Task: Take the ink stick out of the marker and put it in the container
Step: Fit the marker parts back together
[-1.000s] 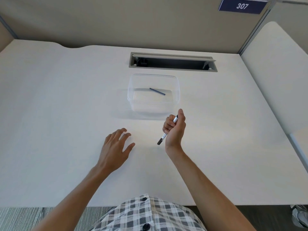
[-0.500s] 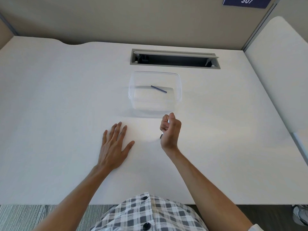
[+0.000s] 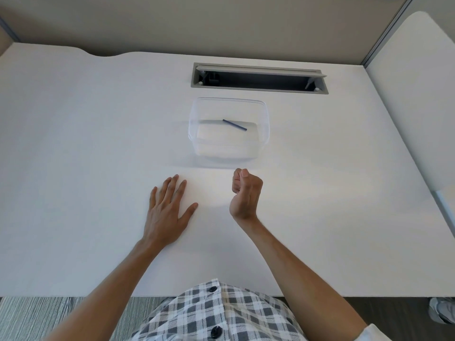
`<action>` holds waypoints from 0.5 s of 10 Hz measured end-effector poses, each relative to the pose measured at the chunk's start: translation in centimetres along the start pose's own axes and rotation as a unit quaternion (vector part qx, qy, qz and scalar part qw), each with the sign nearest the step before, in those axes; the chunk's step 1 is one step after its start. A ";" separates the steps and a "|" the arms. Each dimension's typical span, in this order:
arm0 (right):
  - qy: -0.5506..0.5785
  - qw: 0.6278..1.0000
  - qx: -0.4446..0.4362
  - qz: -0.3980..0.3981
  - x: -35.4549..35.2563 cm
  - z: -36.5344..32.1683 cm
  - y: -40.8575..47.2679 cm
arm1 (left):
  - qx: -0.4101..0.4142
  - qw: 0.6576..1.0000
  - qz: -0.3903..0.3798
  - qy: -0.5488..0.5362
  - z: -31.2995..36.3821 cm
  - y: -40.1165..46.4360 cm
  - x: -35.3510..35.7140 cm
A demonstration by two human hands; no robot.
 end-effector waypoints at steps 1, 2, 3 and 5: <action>-0.001 1.000 -0.006 0.002 0.0 0.1 -0.2 | 0.000 1.000 0.003 0.000 0.0 0.0 0.0; 0.014 1.000 -0.006 0.008 -0.1 -0.1 -0.2 | -0.001 1.000 0.003 -0.001 -0.1 0.0 0.1; 0.017 1.000 -0.009 0.012 -0.2 -0.2 -0.2 | -0.002 1.000 0.001 0.003 -0.2 0.0 0.1; 0.000 1.000 -0.008 0.009 -0.1 -0.4 -0.2 | -0.001 1.000 0.002 0.001 -0.1 0.0 0.0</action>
Point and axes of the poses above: each hand's wrist, its own y-axis towards the middle knuckle, its own x-axis out of the palm, z = x × y, the point moved 4 cm from there along y, towards the middle knuckle, and after that the axes turned 11 degrees about -y, right-handed, at the moved point
